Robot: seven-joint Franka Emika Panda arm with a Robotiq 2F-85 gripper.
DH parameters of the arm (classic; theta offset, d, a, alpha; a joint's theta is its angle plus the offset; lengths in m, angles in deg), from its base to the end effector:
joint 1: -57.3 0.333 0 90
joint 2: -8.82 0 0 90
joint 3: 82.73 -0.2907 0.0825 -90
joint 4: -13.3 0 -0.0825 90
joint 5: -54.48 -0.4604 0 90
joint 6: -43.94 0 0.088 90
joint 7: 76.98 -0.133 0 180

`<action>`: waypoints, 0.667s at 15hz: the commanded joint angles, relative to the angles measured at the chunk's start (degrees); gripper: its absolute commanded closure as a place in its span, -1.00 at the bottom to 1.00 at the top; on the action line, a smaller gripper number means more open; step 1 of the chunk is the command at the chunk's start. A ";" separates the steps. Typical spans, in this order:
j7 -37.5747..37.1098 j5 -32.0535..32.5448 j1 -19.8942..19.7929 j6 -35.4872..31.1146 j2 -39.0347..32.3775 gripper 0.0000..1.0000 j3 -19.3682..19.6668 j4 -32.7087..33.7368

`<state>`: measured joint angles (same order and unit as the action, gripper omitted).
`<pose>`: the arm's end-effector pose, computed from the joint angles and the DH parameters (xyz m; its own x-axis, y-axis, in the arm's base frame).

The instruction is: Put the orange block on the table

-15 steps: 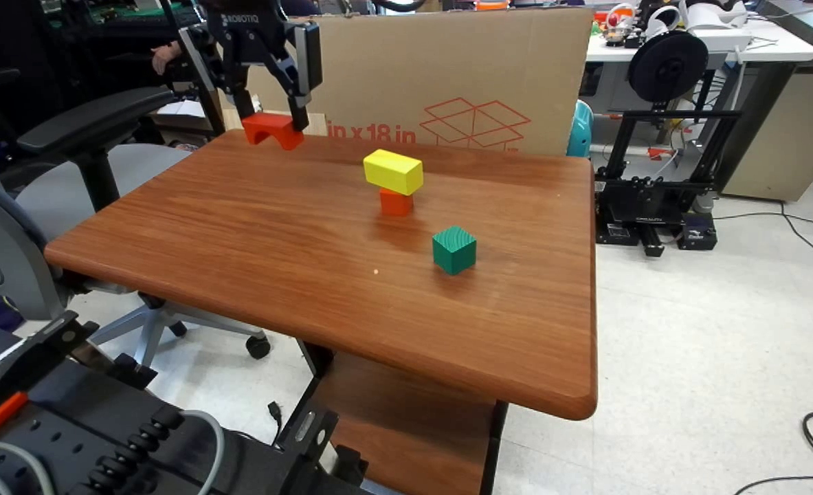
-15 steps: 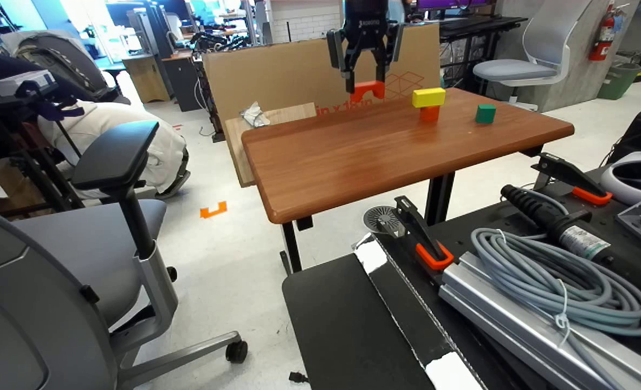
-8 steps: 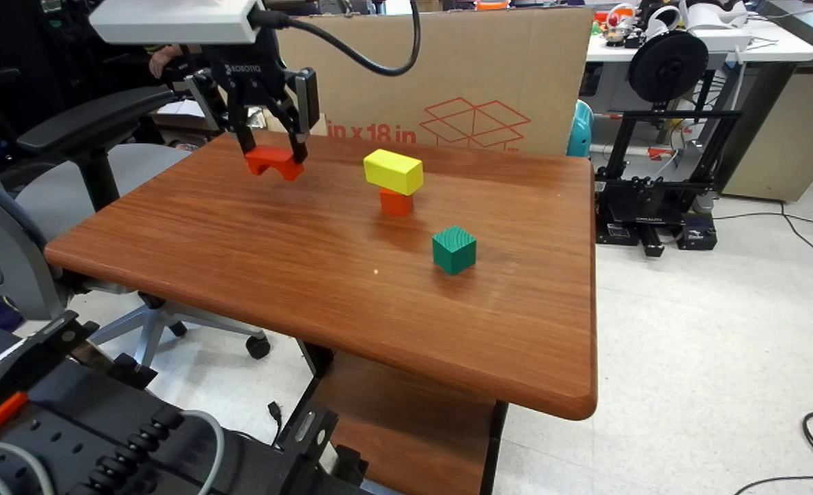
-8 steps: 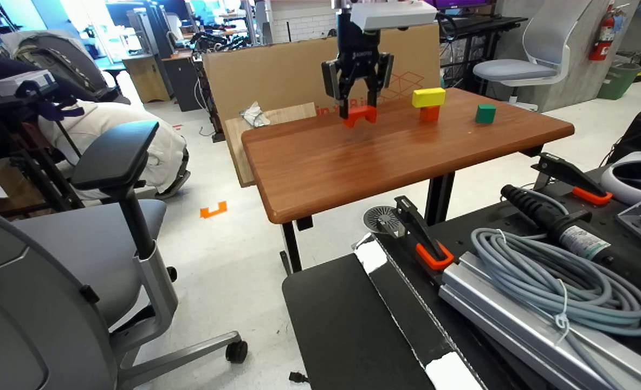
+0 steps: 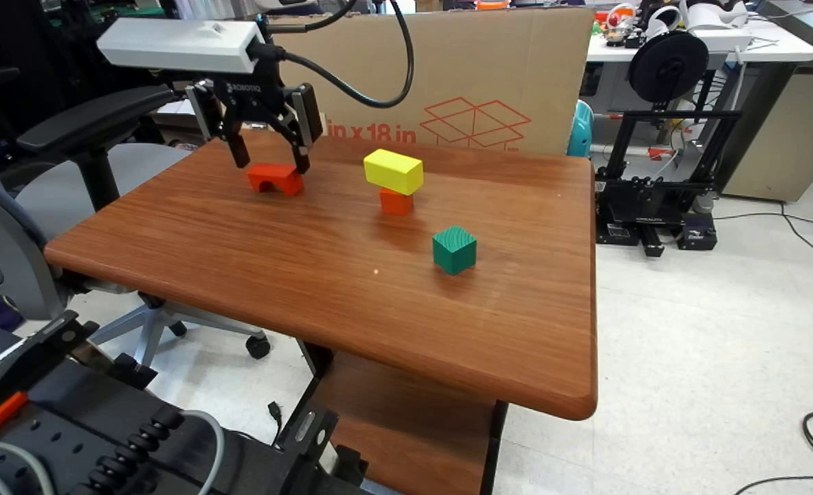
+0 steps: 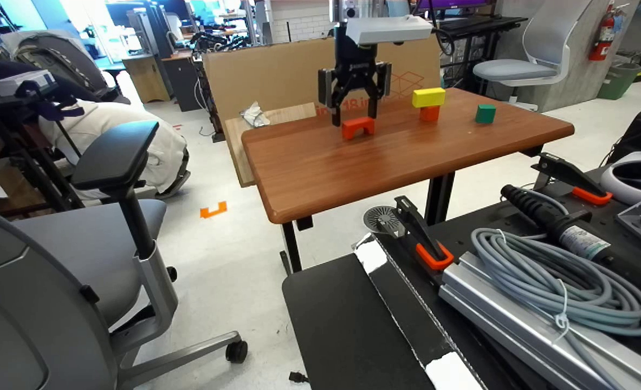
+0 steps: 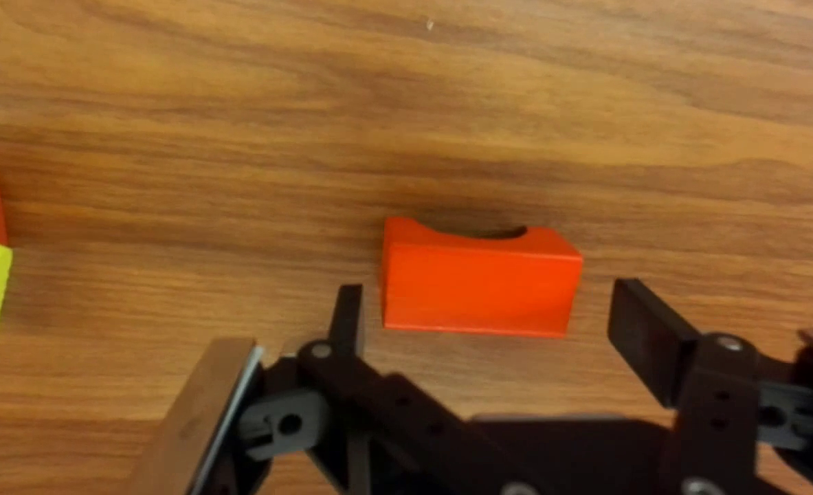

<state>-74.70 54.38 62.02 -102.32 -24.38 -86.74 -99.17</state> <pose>0.6378 0.1008 0.0662 0.9840 0.1779 0.0129 0.1783 -0.9832 -0.0388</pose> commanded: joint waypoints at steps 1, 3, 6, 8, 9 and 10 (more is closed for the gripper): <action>-2.24 -4.07 -1.63 -1.82 4.36 -1.00 -1.07 -2.46; -3.59 -6.46 -2.18 -1.89 8.33 -1.00 -0.81 -4.29; -5.11 -9.90 -3.66 3.55 14.26 -1.00 -0.27 -5.96; -5.48 -8.29 -2.71 3.62 11.06 -1.00 0.52 -3.10; -6.75 -8.31 -2.96 6.05 12.61 -1.00 1.18 -3.54; -7.29 -8.32 -3.21 7.21 13.56 -1.00 1.57 -3.88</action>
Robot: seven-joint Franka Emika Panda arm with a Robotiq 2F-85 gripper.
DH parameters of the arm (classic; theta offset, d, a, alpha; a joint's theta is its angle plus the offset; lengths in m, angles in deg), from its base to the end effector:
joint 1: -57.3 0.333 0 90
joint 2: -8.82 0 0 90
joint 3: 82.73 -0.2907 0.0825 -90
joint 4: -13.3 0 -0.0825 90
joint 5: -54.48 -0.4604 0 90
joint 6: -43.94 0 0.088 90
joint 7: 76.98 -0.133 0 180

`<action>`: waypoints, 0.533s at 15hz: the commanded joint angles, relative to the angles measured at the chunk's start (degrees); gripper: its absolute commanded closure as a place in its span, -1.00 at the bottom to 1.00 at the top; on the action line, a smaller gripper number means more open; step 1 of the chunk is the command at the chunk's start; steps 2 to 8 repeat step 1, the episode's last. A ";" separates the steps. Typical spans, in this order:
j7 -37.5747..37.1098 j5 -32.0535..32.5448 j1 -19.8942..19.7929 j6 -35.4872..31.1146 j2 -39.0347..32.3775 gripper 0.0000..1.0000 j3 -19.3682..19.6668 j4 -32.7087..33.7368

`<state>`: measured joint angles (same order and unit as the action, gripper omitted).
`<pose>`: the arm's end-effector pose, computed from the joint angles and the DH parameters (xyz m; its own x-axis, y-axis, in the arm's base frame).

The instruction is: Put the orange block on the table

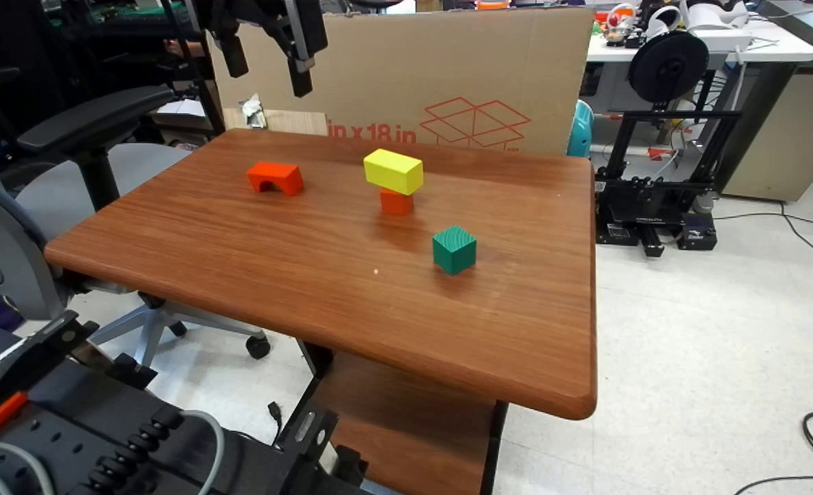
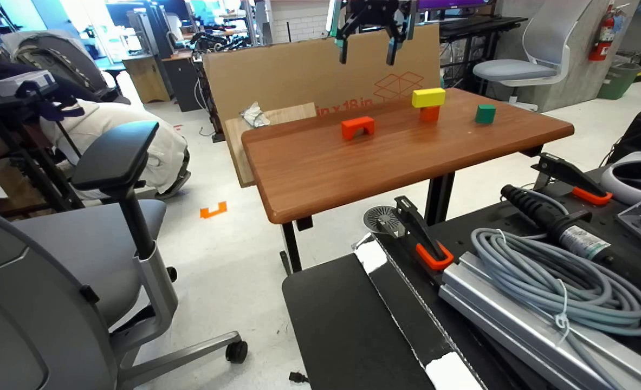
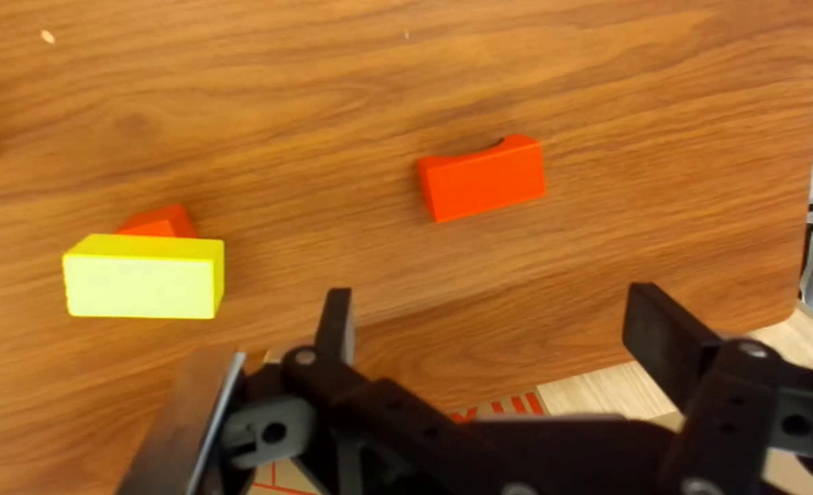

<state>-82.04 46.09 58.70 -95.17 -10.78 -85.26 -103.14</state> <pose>0.6476 0.0481 0.1774 0.9905 -0.1326 0.0362 -0.1275 -0.9846 -0.1196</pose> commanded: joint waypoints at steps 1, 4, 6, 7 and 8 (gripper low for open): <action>-0.20 -0.02 0.04 0.33 0.38 -1.00 0.29 -0.24; -0.20 -0.02 0.04 0.33 0.38 -1.00 0.29 -0.24; -0.20 -0.02 0.04 0.33 0.38 -1.00 0.29 -0.24; -0.20 -0.02 0.04 0.33 0.38 -1.00 0.29 -0.24; -0.20 -0.02 0.04 0.33 0.38 -1.00 0.29 -0.24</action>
